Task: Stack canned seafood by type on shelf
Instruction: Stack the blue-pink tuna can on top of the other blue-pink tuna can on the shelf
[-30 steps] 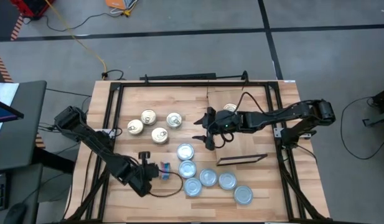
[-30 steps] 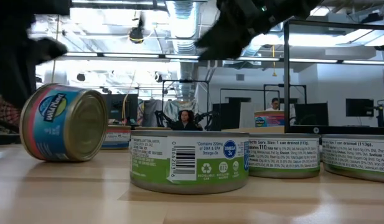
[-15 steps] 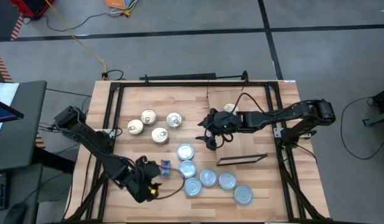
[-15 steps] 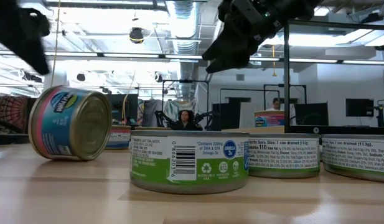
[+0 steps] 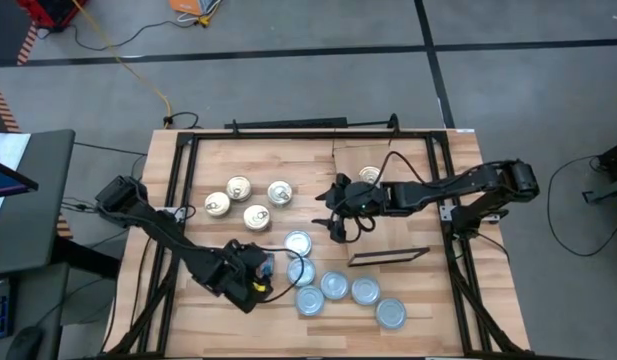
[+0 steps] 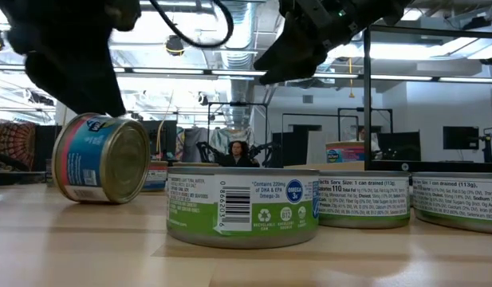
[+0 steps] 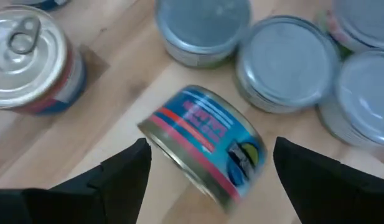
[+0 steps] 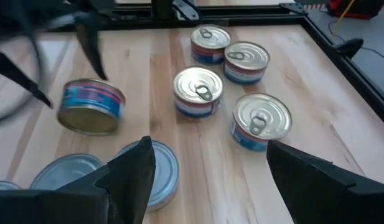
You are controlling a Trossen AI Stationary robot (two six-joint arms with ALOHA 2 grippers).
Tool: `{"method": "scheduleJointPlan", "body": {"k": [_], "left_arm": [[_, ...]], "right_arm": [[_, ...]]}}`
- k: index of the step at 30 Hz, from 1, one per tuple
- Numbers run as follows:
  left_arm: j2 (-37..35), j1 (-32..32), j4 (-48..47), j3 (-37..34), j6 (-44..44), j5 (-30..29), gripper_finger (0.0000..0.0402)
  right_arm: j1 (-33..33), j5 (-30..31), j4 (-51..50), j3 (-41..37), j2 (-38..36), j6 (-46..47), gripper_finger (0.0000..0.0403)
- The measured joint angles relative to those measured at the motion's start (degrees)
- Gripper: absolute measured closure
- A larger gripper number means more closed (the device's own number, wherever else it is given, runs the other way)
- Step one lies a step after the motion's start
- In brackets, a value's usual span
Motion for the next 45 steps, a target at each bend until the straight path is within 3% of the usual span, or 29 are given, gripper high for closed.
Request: {"method": "scheduleJointPlan", "body": {"k": [8, 14, 20, 26, 34, 45], "left_arm": [[0.58, 0.63, -2.08, -1.63, -1.13, -2.51, 0.0077], [0.45, 0.49, -4.8, -3.83, -2.21, 1.06, 0.0078], [-2.67, -0.31, -8.24, -3.8, -5.51, 0.49, 0.0108], [-3.26, -1.6, -7.94, -3.76, -8.52, -6.81, 0.0113], [-3.03, -1.45, -6.4, -3.76, -7.11, -15.48, 0.0066], [3.38, 5.58, -5.69, -3.78, -7.96, -25.62, 0.0043]], "right_arm": [[-0.05, -0.01, 0.96, 0.0, 0.0, -0.54, 0.0074], [-0.03, -0.02, 1.34, 0.0, 0.02, -0.53, 0.0074], [-0.04, -0.02, 1.33, 0.0, 0.02, -0.14, 0.0074], [-0.02, -0.02, 1.24, 0.0, 0.04, -0.06, 0.0074], [0.42, -0.08, 1.18, 0.0, 0.07, -0.06, 0.0074], [0.4, -0.07, 1.53, 0.0, 0.09, 0.01, 0.0074]]}}
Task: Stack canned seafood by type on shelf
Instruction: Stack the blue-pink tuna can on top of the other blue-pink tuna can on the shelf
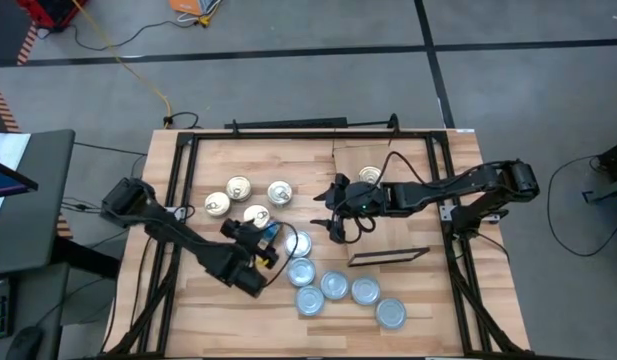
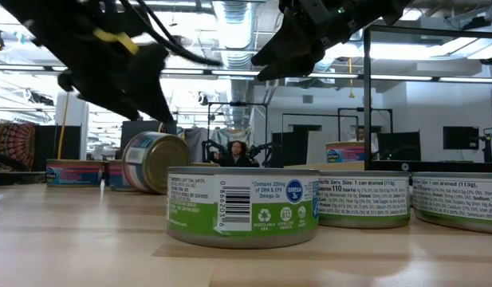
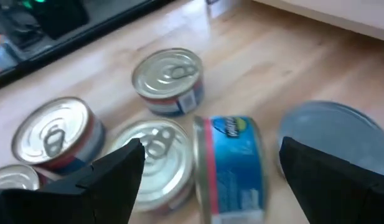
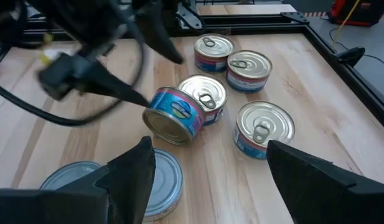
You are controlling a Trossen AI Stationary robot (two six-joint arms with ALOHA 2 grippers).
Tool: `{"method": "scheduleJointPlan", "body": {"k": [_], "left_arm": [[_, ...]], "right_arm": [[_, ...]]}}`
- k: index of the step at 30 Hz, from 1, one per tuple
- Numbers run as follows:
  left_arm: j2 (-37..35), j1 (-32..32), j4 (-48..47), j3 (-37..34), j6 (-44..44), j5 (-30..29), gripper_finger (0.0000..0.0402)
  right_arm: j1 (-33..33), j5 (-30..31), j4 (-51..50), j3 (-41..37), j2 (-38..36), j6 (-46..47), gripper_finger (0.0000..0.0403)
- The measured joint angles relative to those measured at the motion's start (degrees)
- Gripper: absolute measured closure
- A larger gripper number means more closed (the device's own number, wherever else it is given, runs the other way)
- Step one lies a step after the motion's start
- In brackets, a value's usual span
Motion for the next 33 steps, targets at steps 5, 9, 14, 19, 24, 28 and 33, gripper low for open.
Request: {"method": "scheduleJointPlan", "body": {"k": [5, 9, 14, 19, 24, 28, 33], "left_arm": [[2.05, 2.51, 4.0, -0.02, 4.39, 1.03, 0.0043], [2.87, 3.35, 7.49, -0.03, 8.86, 1.56, 0.0048], [2.17, 4.25, 12.26, -3.75, 9.81, 3.64, 0.0058], [-1.24, 4.49, 25.0, -12.19, 11.05, 6.27, 0.0071], [-4.52, 4.69, 35.98, -18.2, 14.8, 7.11, 0.0085], [-4.83, 4.8, 37.17, -18.78, 17.51, 7.0, 0.0115], [-4.83, 4.8, 37.21, -18.78, 21.48, 6.32, 0.0183]], "right_arm": [[-0.02, 0.0, -0.21, 0.0, 0.0, 0.0, 0.0074], [-0.02, 0.0, -0.3, 0.0, 0.0, 0.0, 0.0074], [0.01, 0.0, -0.26, 0.0, 0.0, 0.03, 0.0074], [0.31, -0.02, 0.17, 0.0, 0.0, 0.13, 0.0074], [0.31, 0.0, 0.2, 0.0, 0.0, 0.11, 0.0074], [0.28, 0.0, 0.16, 0.0, 0.0, 0.05, 0.0074], [0.31, 0.0, -0.61, 0.0, 0.0, -0.09, 0.0074]]}}
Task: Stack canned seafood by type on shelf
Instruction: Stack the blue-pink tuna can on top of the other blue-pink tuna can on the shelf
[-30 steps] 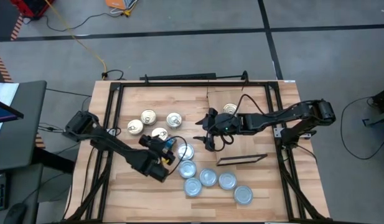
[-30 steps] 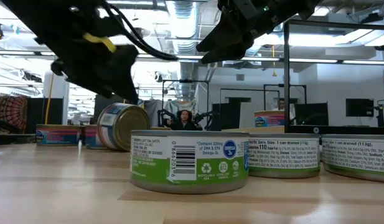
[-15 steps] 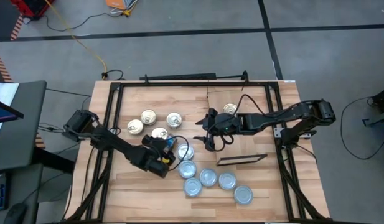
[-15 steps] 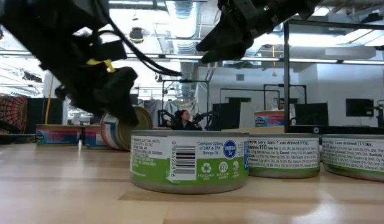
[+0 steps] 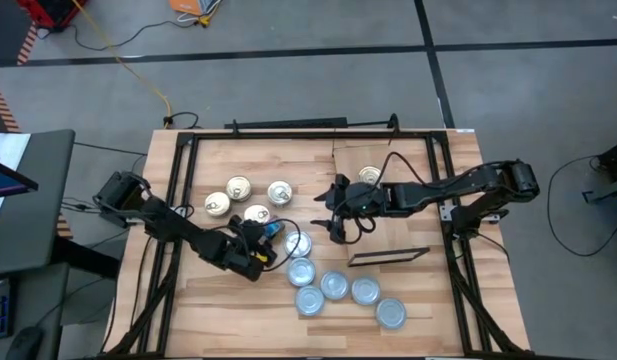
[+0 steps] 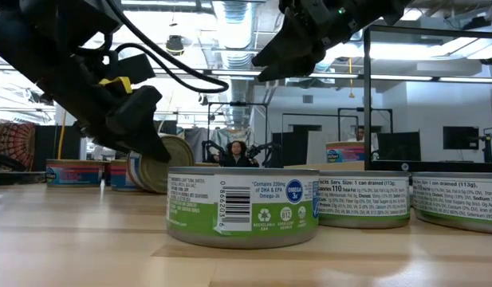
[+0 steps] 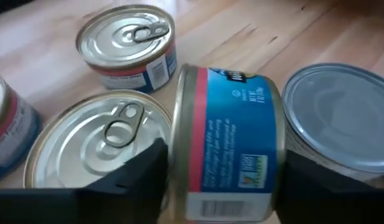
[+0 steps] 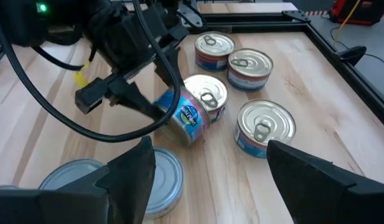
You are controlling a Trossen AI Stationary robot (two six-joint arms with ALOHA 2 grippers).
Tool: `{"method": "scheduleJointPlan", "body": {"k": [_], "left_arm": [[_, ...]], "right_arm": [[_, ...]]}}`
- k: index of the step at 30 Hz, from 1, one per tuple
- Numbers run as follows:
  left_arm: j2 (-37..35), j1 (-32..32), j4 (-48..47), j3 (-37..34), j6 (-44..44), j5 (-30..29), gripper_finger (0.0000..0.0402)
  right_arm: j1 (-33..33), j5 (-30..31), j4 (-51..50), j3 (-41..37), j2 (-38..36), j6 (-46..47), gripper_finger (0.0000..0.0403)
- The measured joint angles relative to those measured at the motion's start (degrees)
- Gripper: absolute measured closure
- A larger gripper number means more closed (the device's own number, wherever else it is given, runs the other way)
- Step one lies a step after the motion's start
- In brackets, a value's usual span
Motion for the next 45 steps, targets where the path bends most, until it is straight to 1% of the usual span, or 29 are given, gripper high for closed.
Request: {"method": "scheduleJointPlan", "body": {"k": [2, 3, 5, 8, 10, 13, 14, 16, 17, 19, 22, 24, 26, 30, 32, 34, 37, 39, 42, 45], "left_arm": [[0.0, -0.26, 0.46, 0.0, 3.0, -0.63, 0.0212], [-0.21, -0.4, 0.83, 0.0, 5.21, -0.65, 0.0217], [-1.11, -0.61, 1.25, 0.0, 10.74, -0.89, 0.0217], [-3.45, -0.64, 1.52, 0.02, 20.45, -2.86, 0.0217], [-5.75, -0.61, 2.27, 0.0, 28.42, -5.65, 0.0217], [-9.95, -0.16, 6.64, 0.0, 43.4, -9.89, 0.0216], [-11.27, 0.34, 9.3, 0.0, 49.31, -10.54, 0.0212], [-13.6, 2.13, 15.12, 0.0, 60.98, -9.75, 0.0207], [-14.45, 3.28, 18.62, 0.0, 66.42, -8.79, 0.0206], [-15.74, 5.94, 24.67, 0.05, 76.28, -4.04, 0.0206], [-16.07, 10.71, 32.21, 0.04, 86.94, 6.3, 0.0212], [-15.61, 14.03, 36.22, 0.04, 91.84, 13.03, 0.0213], [-14.16, 17.6, 41.41, 0.09, 95.81, 18.17, 0.0211], [-9.73, 23.36, 50.07, 0.1, 103.22, 26.56, 0.0203], [-7.05, 25.52, 53.22, 0.09, 106.74, 30.61, 0.0204], [-4.03, 27.0, 56.53, 0.17, 108.91, 32.69, 0.0206], [0.01, 28.68, 57.39, 2.66, 108.75, 32.61, 0.0208], [1.83, 29.86, 56.24, 5.47, 108.87, 34.0, 0.0208], [4.82, 31.05, 51.82, 11.37, 110.43, 37.75, 0.0208], [8.23, 32.2, 44.74, 18.23, 112.44, 40.49, 0.0208]], "right_arm": [[0.0, 0.0, -0.82, 0.0, 0.0, -0.45, 0.0074], [0.0, 0.0, -1.19, 0.0, 0.0, -1.28, 0.0074], [0.04, -0.01, -1.59, -0.02, 0.0, -4.55, 0.0074], [0.7, 0.0, -2.78, -0.02, 0.0, -10.96, 0.0074], [0.81, -0.13, -3.93, -0.02, 0.0, -13.19, 0.0074], [0.61, -0.1, -5.55, -0.04, -0.4, -14.25, 0.0074], [0.51, 0.67, -6.88, -0.04, -0.8, -14.4, 0.0074], [0.28, 4.11, -10.48, -0.04, -2.26, -13.99, 0.0074], [0.3, 5.77, -12.07, -0.07, -3.29, -13.26, 0.0074], [0.28, 7.07, -14.05, -0.09, -5.72, -11.4, 0.0074], [0.32, 7.15, -17.07, -0.09, -9.46, -8.82, 0.0074], [0.35, 7.15, -19.98, -0.09, -11.9, -6.41, 0.0074], [0.17, 7.15, -23.2, -0.09, -14.3, -3.46, 0.0074], [-1.32, 7.17, -27.46, -0.04, -17.47, 0.41, 0.0074], [-1.88, 7.16, -27.81, -0.04, -18.22, 0.26, 0.0074], [-2.58, 7.14, -27.83, -0.04, -19.09, -1.15, 0.0074], [-4.36, 7.06, -28.36, -0.04, -20.87, -2.56, 0.0074], [-5.99, 7.08, -28.5, -0.04, -22.23, -3.28, 0.0074], [-8.81, 6.6, -28.46, -0.04, -24.05, -4.34, 0.0074], [-11.46, 3.1, -28.39, 0.0, -25.13, -4.58, 0.0074]]}}
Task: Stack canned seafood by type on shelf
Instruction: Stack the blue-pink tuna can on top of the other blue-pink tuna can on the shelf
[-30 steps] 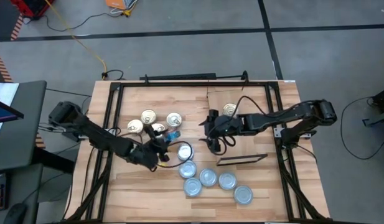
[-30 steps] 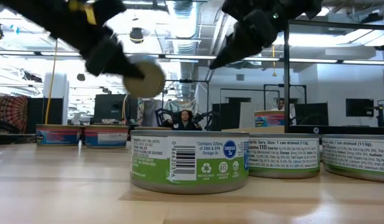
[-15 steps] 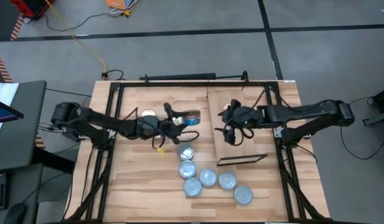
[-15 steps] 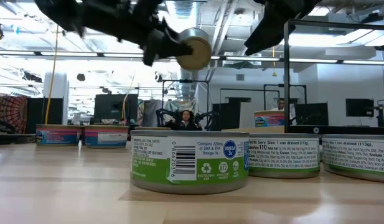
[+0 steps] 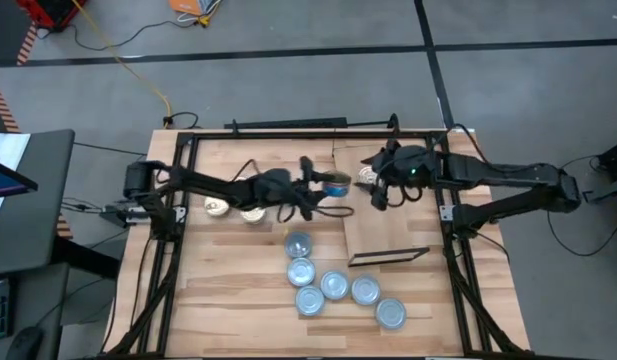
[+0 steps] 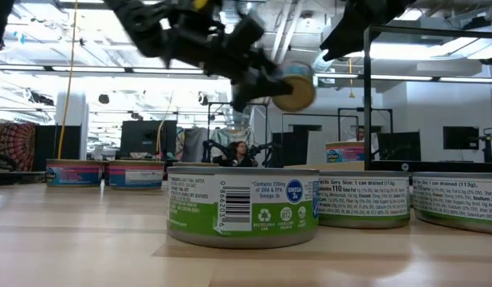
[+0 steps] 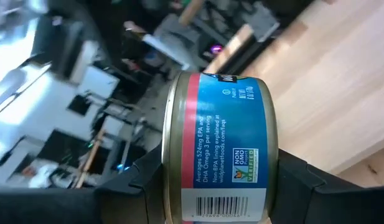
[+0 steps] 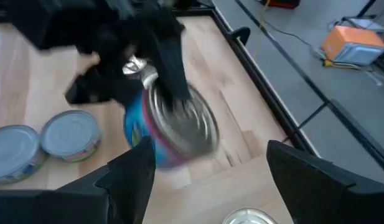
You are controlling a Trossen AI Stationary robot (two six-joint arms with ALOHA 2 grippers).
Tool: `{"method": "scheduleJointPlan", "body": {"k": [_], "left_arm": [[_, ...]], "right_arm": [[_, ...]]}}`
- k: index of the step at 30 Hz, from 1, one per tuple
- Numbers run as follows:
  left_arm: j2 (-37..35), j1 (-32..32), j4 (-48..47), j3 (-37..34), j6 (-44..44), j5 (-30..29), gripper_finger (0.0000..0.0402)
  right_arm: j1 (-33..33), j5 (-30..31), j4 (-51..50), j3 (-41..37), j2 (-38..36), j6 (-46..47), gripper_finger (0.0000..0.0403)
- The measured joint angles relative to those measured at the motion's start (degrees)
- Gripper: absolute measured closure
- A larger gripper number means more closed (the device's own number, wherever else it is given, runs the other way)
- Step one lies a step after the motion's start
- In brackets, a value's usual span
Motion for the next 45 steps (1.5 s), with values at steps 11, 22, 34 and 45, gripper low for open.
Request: {"method": "scheduleJointPlan", "body": {"k": [11, 22, 34, 45], "left_arm": [[10.36, 3.65, -9.78, 15.99, 8.82, 7.2, 0.0208], [22.06, 4.37, -10.9, 28.05, 13.73, 7.13, 0.0208], [29.6, 5.27, -21.12, 42.05, 13.55, 0.69, 0.0203], [29.23, 4.26, -28.43, 42.08, 11.02, 2.42, 0.0158]], "right_arm": [[-2.99, -0.81, -4.5, 0.0, -8.13, 3.57, 0.0074], [-4.34, 5.01, -2.02, 0.02, -14.01, 3.48, 0.0074], [-4.8, 5.01, -3.86, 0.0, -13.14, 1.58, 0.0074], [-4.8, 4.98, -0.61, -4.0, -13.21, 1.95, 0.0074]]}}
